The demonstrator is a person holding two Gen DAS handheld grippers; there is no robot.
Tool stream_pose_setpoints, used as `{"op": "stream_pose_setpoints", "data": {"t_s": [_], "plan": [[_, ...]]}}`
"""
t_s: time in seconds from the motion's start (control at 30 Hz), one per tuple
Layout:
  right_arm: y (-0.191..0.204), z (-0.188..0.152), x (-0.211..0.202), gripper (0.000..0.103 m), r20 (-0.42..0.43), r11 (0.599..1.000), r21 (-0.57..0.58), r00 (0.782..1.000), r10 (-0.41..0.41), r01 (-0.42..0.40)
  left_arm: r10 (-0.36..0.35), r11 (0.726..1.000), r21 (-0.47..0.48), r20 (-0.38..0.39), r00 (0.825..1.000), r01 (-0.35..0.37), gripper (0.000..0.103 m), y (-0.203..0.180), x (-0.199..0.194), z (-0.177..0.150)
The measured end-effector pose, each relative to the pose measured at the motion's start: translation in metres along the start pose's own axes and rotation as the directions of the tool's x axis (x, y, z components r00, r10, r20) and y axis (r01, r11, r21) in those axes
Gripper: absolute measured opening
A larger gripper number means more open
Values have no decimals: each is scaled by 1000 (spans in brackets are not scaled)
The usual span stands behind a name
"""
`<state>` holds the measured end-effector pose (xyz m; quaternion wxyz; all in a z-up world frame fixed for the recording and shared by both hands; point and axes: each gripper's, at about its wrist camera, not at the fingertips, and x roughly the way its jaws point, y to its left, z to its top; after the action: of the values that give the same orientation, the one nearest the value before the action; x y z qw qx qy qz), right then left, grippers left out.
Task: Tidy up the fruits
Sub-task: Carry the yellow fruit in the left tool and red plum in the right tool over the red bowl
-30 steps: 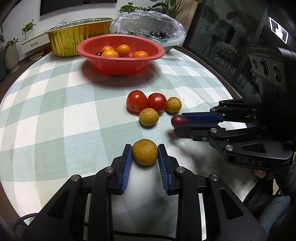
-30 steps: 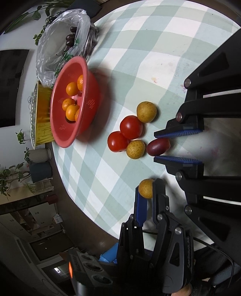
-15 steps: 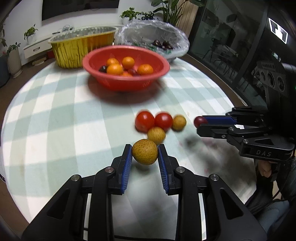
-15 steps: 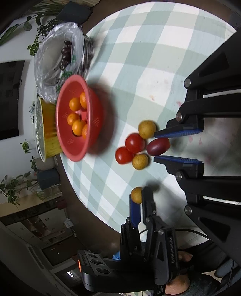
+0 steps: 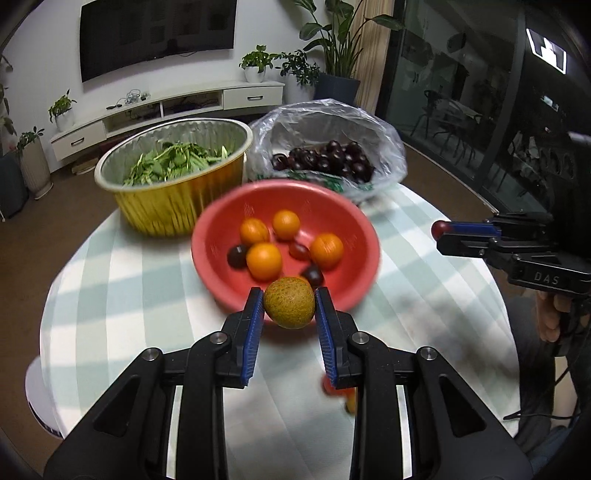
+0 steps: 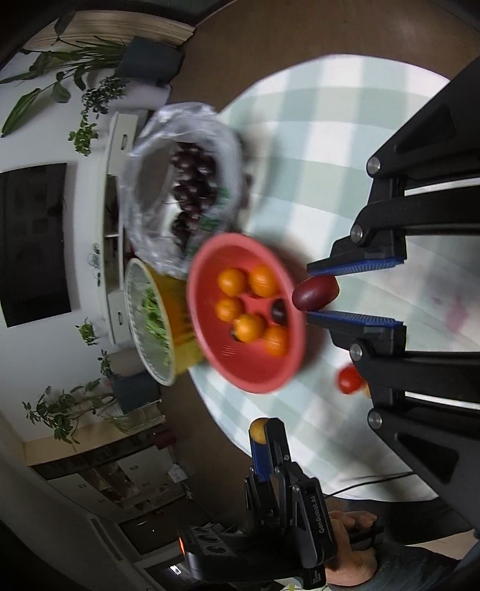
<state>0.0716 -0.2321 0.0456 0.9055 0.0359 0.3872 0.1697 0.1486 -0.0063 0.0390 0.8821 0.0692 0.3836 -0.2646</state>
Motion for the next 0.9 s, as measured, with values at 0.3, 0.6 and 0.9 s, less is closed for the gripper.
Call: {"op": "stream_pose_setpoints", "data": {"t_s": [0.3, 0.6, 0.9], "plan": [[3, 58, 59, 21, -32, 1000, -18, 999, -1, 0, 6, 1000, -14, -47, 999, -6, 26, 20, 55, 27], [5, 69, 117, 21, -107, 999, -36, 994, -17, 13, 13, 1000, -26, -69, 998, -15, 26, 30, 89, 22], [7, 69, 144, 21, -139, 998, -63, 990, -39, 30, 12, 1000, -23, -81, 997, -14, 26, 29, 101, 18]]}}
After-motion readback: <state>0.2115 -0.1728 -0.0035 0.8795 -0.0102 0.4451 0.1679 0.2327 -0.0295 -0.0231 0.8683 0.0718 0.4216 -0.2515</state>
